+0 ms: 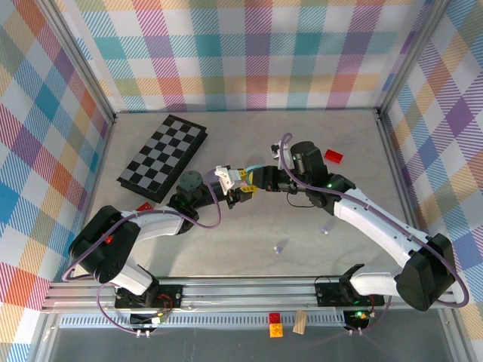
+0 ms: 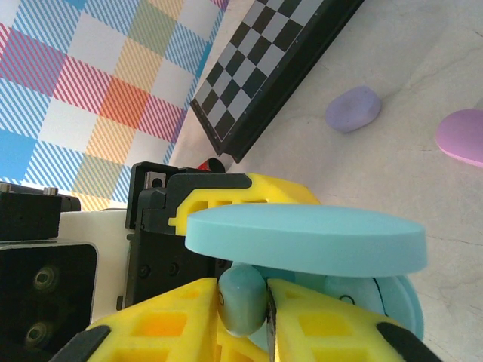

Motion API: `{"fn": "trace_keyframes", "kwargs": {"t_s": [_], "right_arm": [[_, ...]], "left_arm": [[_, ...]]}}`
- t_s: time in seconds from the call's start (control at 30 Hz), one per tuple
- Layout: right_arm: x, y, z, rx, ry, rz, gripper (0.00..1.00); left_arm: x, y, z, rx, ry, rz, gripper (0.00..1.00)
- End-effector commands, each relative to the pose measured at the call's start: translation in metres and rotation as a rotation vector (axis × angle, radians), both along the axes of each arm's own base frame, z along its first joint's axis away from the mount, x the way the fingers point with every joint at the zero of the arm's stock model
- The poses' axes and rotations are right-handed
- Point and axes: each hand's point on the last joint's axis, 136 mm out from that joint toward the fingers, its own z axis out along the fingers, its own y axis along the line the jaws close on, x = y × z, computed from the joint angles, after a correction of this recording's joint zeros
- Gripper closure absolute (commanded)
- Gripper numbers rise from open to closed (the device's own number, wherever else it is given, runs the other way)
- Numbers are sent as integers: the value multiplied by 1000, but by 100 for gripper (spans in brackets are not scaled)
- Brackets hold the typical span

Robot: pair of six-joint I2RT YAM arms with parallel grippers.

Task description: Insert wireless bluetooth earbuds into charging case

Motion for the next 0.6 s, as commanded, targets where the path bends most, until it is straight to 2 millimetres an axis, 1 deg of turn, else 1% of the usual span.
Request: {"fn": "trace_keyframes", "kwargs": {"t_s": [0.0,0.23,0.33,0.47,0.57], "right_arm": [[6,-4,5,-6,-1,-29,74],[4,-8,11,-7,-24,-32,67],[1,-11,16,-8,-50,-31,63],[-9,-11,30,21,-119,15,60],[-16,-9,47,59,-178,59,56]], "left_arm": [[-7,-4,32,-57,-83,-27,65],[-6,-4,32,-59,-79,-26,65],[-5,-4,32,-59,-80,-21,65],[-4,-2,31,-71,-75,-18,65],[-4,-2,29,-67,-70,-22,65]]}}
